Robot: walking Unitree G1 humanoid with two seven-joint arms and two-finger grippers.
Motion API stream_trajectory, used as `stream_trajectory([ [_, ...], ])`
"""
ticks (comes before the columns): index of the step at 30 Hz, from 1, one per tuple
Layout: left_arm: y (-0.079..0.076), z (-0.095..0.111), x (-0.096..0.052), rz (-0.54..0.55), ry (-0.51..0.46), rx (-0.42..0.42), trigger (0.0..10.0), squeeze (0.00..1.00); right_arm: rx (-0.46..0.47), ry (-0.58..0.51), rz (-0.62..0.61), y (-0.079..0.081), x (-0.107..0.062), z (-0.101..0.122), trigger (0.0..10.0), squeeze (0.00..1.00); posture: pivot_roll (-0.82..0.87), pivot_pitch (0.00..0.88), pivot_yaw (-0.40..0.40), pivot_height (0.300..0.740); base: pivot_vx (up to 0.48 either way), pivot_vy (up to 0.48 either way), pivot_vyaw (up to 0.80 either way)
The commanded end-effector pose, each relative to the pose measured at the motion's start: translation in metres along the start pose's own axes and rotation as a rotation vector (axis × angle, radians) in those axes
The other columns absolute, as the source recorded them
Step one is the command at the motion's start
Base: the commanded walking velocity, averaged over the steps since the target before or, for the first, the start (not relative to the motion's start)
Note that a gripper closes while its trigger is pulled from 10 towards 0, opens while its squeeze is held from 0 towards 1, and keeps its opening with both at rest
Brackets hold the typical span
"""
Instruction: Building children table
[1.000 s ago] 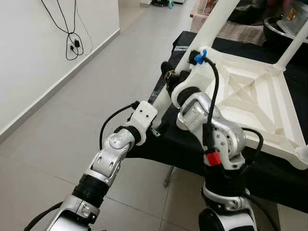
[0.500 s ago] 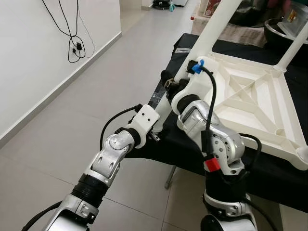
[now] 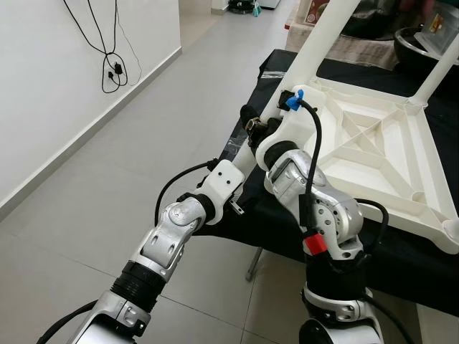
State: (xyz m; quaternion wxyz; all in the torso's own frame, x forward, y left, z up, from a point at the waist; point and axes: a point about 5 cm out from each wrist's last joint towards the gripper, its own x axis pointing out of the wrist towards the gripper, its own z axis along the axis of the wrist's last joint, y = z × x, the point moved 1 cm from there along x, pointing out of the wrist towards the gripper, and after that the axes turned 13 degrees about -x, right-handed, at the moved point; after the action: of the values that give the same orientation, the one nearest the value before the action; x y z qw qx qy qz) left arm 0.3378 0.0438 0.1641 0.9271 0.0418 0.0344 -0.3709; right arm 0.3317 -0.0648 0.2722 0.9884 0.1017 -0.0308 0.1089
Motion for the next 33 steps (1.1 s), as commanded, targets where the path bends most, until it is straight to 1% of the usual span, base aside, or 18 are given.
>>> stream_trajectory([
  [1, -0.004, 0.010, 0.004, -0.024, -0.026, 0.032, 10.0, 0.00, 0.048, 0.058, 0.111, 0.027, -0.001, -0.015, 10.0, 0.00, 0.10, 0.092, -0.080, 0.740, 0.000, 0.000, 0.00],
  [2, -0.002, 0.011, 0.004, -0.020, -0.018, 0.032, 10.0, 0.00, 0.045, 0.063, 0.115, 0.028, -0.002, -0.016, 10.0, 0.00, 0.10, 0.091, -0.086, 0.740, 0.000, 0.000, 0.00],
  [7, -0.002, 0.011, 0.005, -0.022, -0.013, 0.031, 10.0, 0.00, 0.043, 0.066, 0.116, 0.028, -0.002, -0.017, 10.0, 0.00, 0.10, 0.093, -0.086, 0.740, 0.000, 0.000, 0.00],
  [8, -0.002, 0.010, 0.005, -0.024, -0.017, 0.031, 6.7, 0.00, 0.043, 0.065, 0.116, 0.028, -0.002, -0.017, 10.0, 0.00, 0.10, 0.094, -0.085, 0.740, 0.000, 0.000, 0.00],
  [9, -0.002, 0.010, 0.005, -0.026, -0.020, 0.032, 0.0, 0.00, 0.043, 0.064, 0.116, 0.027, -0.002, -0.017, 10.0, 0.00, 0.10, 0.094, -0.085, 0.740, 0.000, 0.000, 0.00],
  [13, -0.006, 0.007, 0.005, -0.039, -0.009, 0.041, 0.0, 0.00, 0.039, 0.067, 0.114, 0.026, -0.001, -0.017, 10.0, 0.00, 0.10, 0.091, -0.084, 0.740, 0.000, 0.000, 0.00],
  [21, -0.006, 0.006, 0.005, -0.033, -0.010, 0.044, 0.0, 0.00, 0.034, 0.064, 0.105, 0.025, -0.001, -0.017, 10.0, 0.00, 0.10, 0.096, -0.083, 0.740, 0.000, 0.000, 0.00],
  [22, -0.006, 0.005, 0.004, -0.033, -0.012, 0.048, 0.0, 0.00, 0.015, 0.043, 0.099, 0.024, 0.000, -0.015, 10.0, 0.00, 0.10, 0.094, -0.082, 0.740, 0.000, 0.000, 0.00],
  [23, -0.006, 0.005, 0.004, -0.033, -0.012, 0.048, 0.0, 0.00, 0.015, 0.043, 0.099, 0.024, 0.000, -0.015, 10.0, 0.00, 0.10, 0.094, -0.082, 0.740, 0.000, 0.000, 0.00],
  [25, -0.004, 0.003, 0.000, -0.029, -0.012, 0.061, 0.0, 0.00, 0.001, 0.006, 0.120, 0.022, 0.001, -0.012, 10.0, 0.00, 0.10, 0.095, -0.081, 0.740, 0.000, 0.000, 0.00],
  [28, -0.004, 0.002, -0.002, -0.027, -0.009, 0.065, 0.0, 0.00, -0.001, -0.015, 0.134, 0.021, 0.002, -0.011, 10.0, 0.00, 0.10, 0.095, -0.081, 0.740, 0.000, 0.000, 0.00],
  [30, -0.004, 0.001, -0.003, -0.028, -0.003, 0.062, 0.0, 0.00, -0.019, -0.023, 0.134, 0.020, 0.002, -0.011, 10.0, 0.00, 0.10, 0.100, -0.080, 0.740, 0.000, 0.000, 0.00],
  [31, -0.006, 0.000, -0.004, -0.034, 0.009, 0.060, 0.0, 0.00, -0.045, -0.027, 0.135, 0.018, 0.002, -0.011, 10.0, 0.36, 0.09, 0.099, -0.079, 0.740, 0.000, 0.000, 0.00],
  [32, -0.009, -0.001, -0.007, -0.057, 0.010, 0.068, 10.0, 0.00, -0.056, -0.044, 0.149, 0.017, 0.001, -0.009, 10.0, 1.00, 0.09, 0.102, -0.078, 0.740, 0.000, 0.000, 0.00],
  [33, -0.011, -0.001, -0.009, -0.068, 0.011, 0.072, 10.0, 0.00, -0.063, -0.057, 0.161, 0.017, 0.000, -0.008, 10.0, 1.00, 0.09, 0.103, -0.078, 0.740, 0.000, 0.000, 0.00],
])
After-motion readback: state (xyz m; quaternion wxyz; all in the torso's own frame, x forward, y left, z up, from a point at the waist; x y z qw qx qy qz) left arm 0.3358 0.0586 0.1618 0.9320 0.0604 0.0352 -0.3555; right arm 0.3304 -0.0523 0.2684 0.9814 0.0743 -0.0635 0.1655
